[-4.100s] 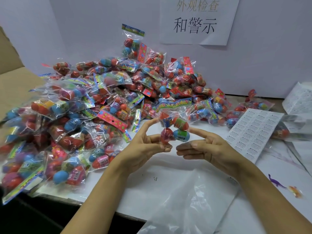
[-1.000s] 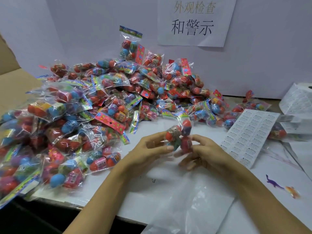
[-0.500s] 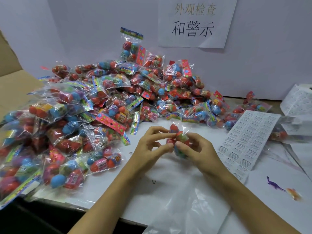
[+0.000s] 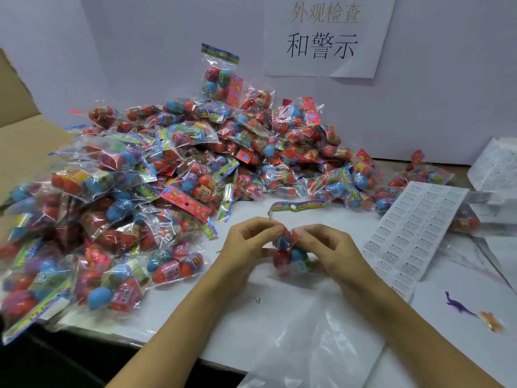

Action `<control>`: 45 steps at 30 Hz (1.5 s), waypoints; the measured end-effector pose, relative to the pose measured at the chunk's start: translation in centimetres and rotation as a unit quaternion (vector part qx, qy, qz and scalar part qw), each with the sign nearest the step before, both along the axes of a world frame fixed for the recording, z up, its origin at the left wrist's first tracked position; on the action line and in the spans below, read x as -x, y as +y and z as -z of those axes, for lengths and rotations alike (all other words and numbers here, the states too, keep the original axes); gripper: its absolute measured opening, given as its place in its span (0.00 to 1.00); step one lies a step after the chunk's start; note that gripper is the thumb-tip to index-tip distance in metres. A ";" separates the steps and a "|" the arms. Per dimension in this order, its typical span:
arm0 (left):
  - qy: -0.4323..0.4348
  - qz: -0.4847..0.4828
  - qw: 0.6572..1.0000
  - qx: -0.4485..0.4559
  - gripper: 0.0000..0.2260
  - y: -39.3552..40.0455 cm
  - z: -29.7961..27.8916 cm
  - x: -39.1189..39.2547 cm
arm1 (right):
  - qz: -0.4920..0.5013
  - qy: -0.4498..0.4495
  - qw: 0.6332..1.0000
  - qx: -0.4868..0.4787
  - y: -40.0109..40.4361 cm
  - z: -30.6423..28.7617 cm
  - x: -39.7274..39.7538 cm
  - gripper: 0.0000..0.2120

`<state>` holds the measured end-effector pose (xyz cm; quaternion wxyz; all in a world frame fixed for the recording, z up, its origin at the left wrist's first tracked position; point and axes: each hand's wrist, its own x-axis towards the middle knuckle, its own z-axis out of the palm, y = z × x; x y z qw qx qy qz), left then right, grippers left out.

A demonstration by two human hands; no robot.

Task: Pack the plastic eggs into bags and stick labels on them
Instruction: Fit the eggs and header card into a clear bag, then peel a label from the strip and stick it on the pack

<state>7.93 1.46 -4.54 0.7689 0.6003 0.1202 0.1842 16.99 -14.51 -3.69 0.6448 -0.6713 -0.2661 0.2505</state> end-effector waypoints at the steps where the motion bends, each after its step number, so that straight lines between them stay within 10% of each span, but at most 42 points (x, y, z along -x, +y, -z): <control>1: 0.001 0.001 1.000 0.000 0.10 0.0 -0.1 0.0 | 0.010 -0.012 1.000 -0.001 0.0 0.1 -0.1 0.15; 15: 0.026 0.003 1.000 0.008 0.03 -0.4 0.7 -0.3 | 0.049 0.028 0.998 -0.004 0.2 0.3 -0.7 0.07; 23: 0.034 -0.094 0.985 -0.137 0.27 -0.1 1.2 -0.2 | 0.057 0.002 0.998 -0.003 -0.2 0.2 -1.1 0.18; 29: -0.055 -0.288 0.831 -0.474 0.20 -0.6 1.0 -0.1 | 0.133 0.051 0.989 -0.044 -0.8 -0.6 -2.4 0.25; 32: -0.157 -0.178 0.796 -0.557 0.15 -3.4 0.7 0.4 | 0.144 0.094 0.979 -0.114 -1.4 -1.4 -3.0 0.25; 37: 0.029 -0.007 0.655 -0.755 0.34 -6.1 1.0 0.3 | 0.143 0.132 0.971 -0.140 -2.8 -2.2 -3.8 0.26; 40: 0.064 0.050 0.709 -0.701 0.28 -5.0 1.3 0.3 | 0.158 0.129 0.970 -0.133 -3.3 -2.4 -4.2 0.26; 45: 0.009 0.121 0.903 -0.412 0.09 -2.6 0.9 0.2 | 0.160 0.077 0.976 -0.126 -3.6 -2.1 -4.6 0.17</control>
